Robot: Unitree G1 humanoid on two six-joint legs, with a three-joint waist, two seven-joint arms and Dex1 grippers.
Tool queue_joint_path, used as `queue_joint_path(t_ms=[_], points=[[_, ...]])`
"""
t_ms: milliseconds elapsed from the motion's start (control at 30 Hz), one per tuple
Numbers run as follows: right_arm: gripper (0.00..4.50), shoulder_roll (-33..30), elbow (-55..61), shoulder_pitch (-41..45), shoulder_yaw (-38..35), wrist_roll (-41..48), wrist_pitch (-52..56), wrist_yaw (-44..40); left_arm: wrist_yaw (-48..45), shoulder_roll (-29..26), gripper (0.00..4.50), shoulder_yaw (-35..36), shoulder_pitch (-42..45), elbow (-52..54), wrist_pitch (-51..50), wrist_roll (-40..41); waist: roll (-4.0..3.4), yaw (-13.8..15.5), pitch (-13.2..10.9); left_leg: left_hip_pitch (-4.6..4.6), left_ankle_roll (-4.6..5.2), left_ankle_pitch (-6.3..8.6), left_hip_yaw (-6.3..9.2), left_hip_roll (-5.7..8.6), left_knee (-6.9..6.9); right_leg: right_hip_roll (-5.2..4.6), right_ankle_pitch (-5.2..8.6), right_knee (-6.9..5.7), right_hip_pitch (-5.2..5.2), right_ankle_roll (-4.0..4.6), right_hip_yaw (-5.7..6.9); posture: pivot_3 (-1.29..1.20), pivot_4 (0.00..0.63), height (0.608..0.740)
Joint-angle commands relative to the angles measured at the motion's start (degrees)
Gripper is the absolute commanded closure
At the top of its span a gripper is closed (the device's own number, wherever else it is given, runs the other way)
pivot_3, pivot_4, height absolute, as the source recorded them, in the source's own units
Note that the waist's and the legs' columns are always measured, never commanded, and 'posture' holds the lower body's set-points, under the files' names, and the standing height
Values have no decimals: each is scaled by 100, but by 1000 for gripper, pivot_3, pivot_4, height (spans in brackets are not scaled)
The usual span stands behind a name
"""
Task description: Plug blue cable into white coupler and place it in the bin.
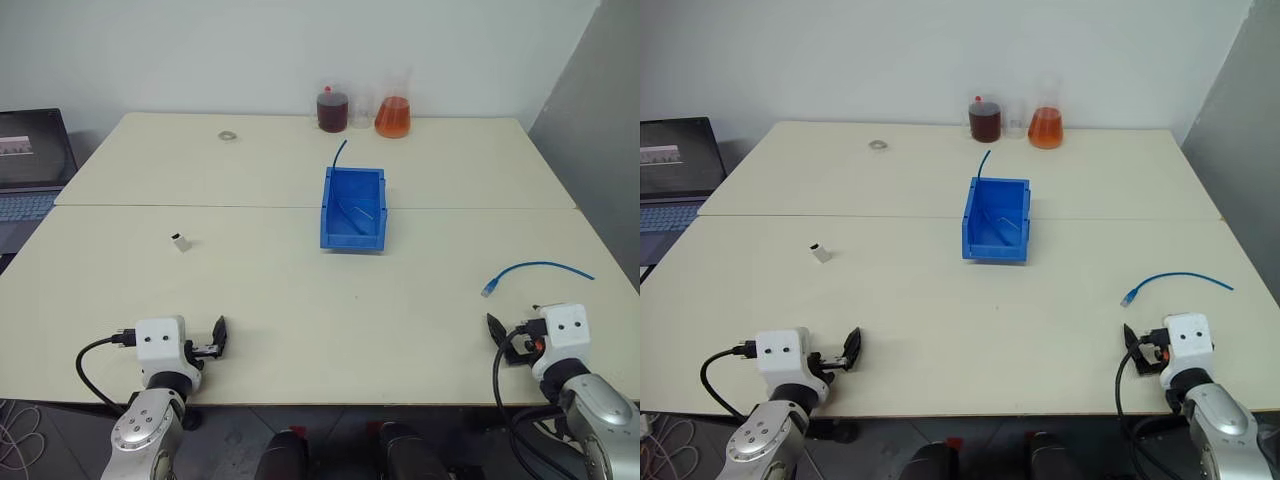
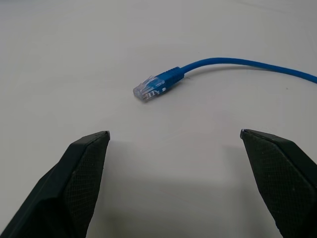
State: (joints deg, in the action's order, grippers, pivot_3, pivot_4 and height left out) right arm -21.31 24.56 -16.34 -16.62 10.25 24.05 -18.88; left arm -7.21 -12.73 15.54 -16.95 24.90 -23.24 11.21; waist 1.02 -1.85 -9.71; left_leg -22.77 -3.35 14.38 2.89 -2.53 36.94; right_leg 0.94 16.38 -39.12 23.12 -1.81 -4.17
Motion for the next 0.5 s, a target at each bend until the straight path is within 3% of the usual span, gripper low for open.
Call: queue_joint_path(t_ms=[33, 500], points=[[11, -7, 157, -7, -89, 50, -110, 13, -72, -18, 0, 33, 72, 207, 74, 82, 0, -1, 0, 0, 0, 0, 0, 0, 0, 0, 0, 0, 0, 0, 0, 0, 150, 740], [11, 3, 553, 43, -28, 45, 220, 157, -225, -66, 0, 14, 190, 93, 104, 125, 0, 0, 2, 0, 0, 0, 0, 0, 0, 0, 1, 0, 0, -1, 1, 0, 150, 740]])
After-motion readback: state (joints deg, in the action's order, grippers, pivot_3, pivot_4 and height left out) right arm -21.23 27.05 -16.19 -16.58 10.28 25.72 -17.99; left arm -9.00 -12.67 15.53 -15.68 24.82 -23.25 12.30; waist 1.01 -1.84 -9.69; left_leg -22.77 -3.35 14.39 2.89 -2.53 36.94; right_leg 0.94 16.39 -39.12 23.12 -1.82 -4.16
